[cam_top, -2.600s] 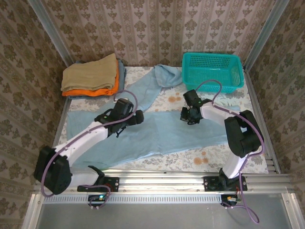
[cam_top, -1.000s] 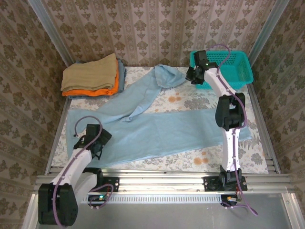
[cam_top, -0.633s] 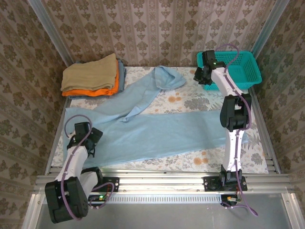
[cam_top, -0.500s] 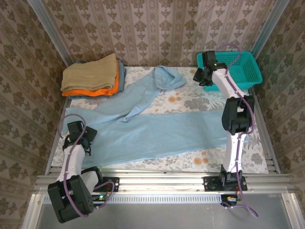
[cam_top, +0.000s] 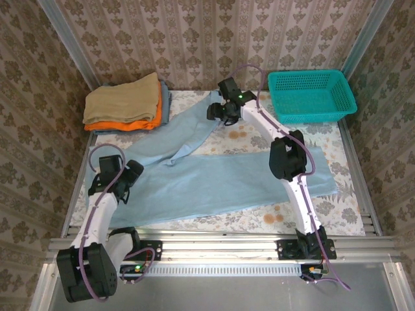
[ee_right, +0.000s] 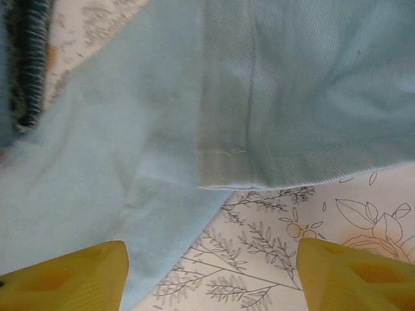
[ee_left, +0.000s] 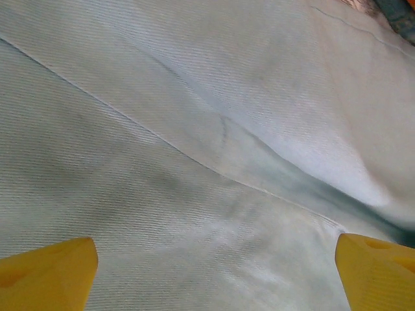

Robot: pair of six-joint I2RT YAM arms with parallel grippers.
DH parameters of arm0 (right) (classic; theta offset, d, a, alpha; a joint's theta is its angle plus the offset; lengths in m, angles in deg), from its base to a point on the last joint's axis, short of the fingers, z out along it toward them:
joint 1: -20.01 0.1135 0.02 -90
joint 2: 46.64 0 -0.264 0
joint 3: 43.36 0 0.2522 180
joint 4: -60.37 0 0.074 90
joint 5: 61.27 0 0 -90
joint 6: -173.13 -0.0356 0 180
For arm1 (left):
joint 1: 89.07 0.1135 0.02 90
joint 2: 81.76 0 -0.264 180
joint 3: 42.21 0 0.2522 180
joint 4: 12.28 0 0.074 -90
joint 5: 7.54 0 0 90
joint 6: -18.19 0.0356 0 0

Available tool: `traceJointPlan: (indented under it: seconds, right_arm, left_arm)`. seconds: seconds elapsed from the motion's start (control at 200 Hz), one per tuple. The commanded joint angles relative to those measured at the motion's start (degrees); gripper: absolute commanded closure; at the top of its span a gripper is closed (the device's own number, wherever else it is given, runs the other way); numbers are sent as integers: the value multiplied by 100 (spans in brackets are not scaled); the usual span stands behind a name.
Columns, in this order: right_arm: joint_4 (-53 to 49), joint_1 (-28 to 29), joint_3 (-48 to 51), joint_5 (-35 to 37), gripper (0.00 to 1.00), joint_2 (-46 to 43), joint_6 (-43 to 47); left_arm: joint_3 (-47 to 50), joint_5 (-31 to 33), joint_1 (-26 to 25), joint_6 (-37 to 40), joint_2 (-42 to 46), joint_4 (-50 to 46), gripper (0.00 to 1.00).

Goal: Fold and stack the trousers

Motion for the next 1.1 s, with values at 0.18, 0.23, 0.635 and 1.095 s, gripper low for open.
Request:
traceJointPlan:
  seconds: [0.18,0.23,0.635,1.095]
  right_arm:
    - [-738,-125,-1094,151,26,778,-71]
    - [-995,-121,-1482,234,26,1041,44]
    - [-1097,-229,-2138,264,61,1718,368]
    - [186,-489,2534,945,100,-1728,558]
  left_arm:
    - [23,-220,-73,109,152,26,5]
    - [23,-229,-75,101,159,40,6]
    - [163,-340,-78,101,333,120,6]
    - [-119,-129,-38,258,251,134,7]
